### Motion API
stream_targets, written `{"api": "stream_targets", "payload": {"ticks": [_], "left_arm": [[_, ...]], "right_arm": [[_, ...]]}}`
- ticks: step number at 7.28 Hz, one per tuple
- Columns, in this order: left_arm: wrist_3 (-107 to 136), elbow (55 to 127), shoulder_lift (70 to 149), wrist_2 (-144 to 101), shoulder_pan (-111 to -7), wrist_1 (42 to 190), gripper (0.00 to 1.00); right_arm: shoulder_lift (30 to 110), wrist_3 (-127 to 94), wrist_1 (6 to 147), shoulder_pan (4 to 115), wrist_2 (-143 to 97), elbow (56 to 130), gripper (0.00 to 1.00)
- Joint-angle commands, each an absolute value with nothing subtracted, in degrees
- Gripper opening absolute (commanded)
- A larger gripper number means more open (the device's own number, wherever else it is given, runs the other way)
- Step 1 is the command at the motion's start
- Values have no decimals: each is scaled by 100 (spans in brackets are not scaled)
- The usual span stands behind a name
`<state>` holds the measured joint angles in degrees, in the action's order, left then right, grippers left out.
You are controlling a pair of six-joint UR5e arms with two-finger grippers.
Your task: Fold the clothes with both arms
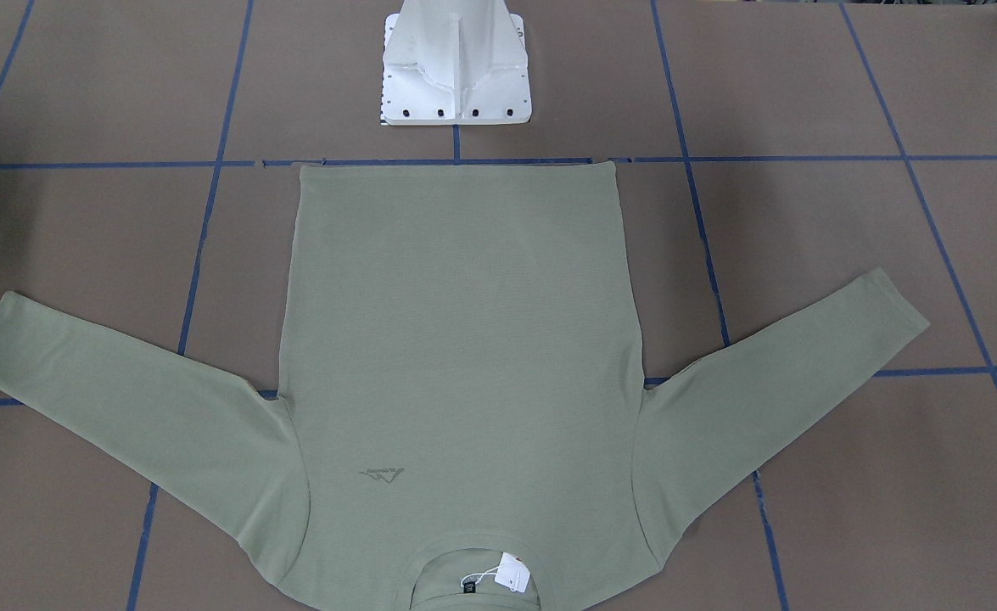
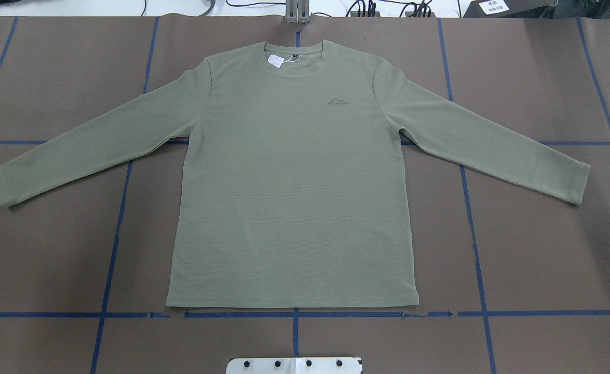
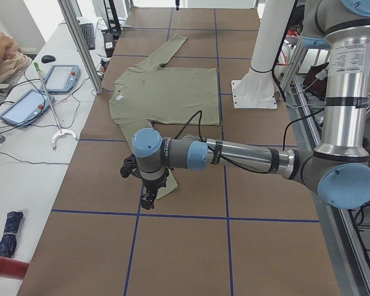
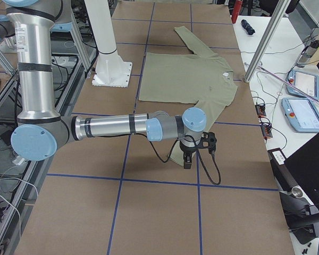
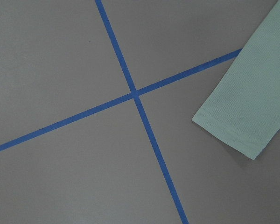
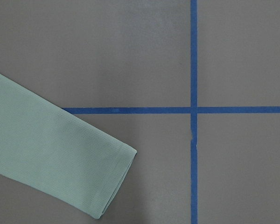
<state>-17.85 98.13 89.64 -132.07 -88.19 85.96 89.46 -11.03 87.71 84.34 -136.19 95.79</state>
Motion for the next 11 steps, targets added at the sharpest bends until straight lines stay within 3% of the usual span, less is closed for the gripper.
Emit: {"api": "stream_targets", "payload": {"ticks": [1, 11], "left_arm": [[-1810, 9835, 8974, -13201, -8816, 8596, 100], [-1758, 9818, 8886, -13769, -8833, 8613, 100]], "right_arm": [[8965, -1107, 8763, 8420, -13632, 9571, 100], [9114, -1195, 7752, 8043, -13667, 9422, 100]]}}
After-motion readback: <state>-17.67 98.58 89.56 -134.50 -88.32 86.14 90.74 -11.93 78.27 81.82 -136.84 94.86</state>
